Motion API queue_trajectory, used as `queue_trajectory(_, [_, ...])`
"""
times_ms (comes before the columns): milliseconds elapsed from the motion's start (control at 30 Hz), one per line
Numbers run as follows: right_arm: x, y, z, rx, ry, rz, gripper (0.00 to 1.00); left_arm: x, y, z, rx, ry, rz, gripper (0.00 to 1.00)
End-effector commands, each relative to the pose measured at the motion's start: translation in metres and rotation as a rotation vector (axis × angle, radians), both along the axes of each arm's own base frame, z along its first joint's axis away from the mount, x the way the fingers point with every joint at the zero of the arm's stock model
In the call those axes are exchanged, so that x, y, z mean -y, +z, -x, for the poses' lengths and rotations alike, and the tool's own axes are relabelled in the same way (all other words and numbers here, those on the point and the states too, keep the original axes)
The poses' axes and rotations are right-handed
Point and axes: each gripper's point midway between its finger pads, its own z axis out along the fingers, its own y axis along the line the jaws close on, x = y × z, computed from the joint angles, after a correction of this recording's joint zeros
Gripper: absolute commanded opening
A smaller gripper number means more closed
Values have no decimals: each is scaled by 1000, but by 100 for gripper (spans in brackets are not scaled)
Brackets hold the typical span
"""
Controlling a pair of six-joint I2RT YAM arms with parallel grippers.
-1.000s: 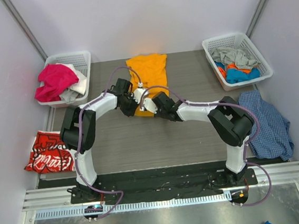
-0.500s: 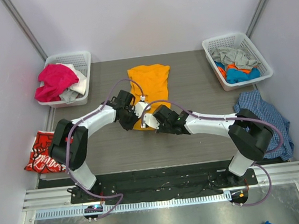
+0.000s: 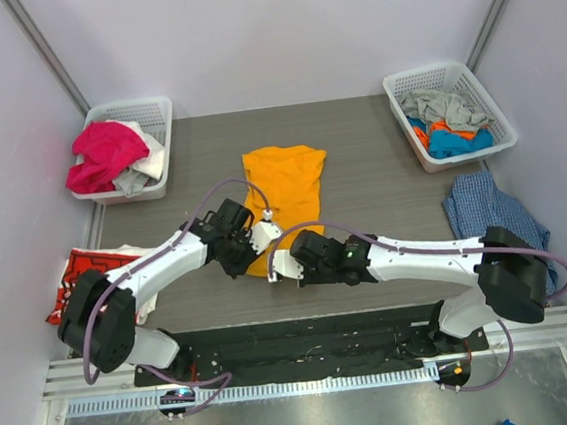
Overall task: Fold and stack the t-shirts
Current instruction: Grab one side of the 2/3 rectangular tshirt with both arms, then fold the long partially folded tshirt into a neat square
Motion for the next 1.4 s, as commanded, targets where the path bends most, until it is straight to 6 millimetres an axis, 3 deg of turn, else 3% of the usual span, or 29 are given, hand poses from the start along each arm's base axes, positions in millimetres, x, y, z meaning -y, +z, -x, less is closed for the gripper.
queue_trajectory(0, [8, 17, -4, 47, -37, -13, 1, -5, 18, 4, 32, 42, 20, 0])
queue_trajectory(267, [7, 63, -42, 253, -115, -11, 1, 1, 58, -28, 178, 64, 40, 0])
queue_trajectory(633, [19, 105, -88, 377, -199, -6, 1, 12, 85, -74, 314, 87, 54, 0])
queue_trajectory(933, [24, 110, -130, 394, -249, 5, 1, 22, 97, -134, 373, 126, 83, 0])
queue_trajectory(967, [23, 110, -135, 397, -251, 4, 1, 21, 87, -140, 355, 129, 67, 0])
queue_trajectory(1033, [19, 110, -142, 396, -249, 6, 1, 25, 97, -156, 374, 124, 76, 0])
queue_trajectory(1067, [20, 111, -148, 399, -256, 3, 1, 25, 87, -162, 353, 124, 61, 0])
queue_trajectory(1100, [19, 109, -153, 400, -254, 10, 1, 28, 94, -171, 371, 124, 68, 0])
queue_trajectory(1367, [25, 103, -194, 391, -288, 19, 1, 25, 87, -223, 368, 162, 69, 0])
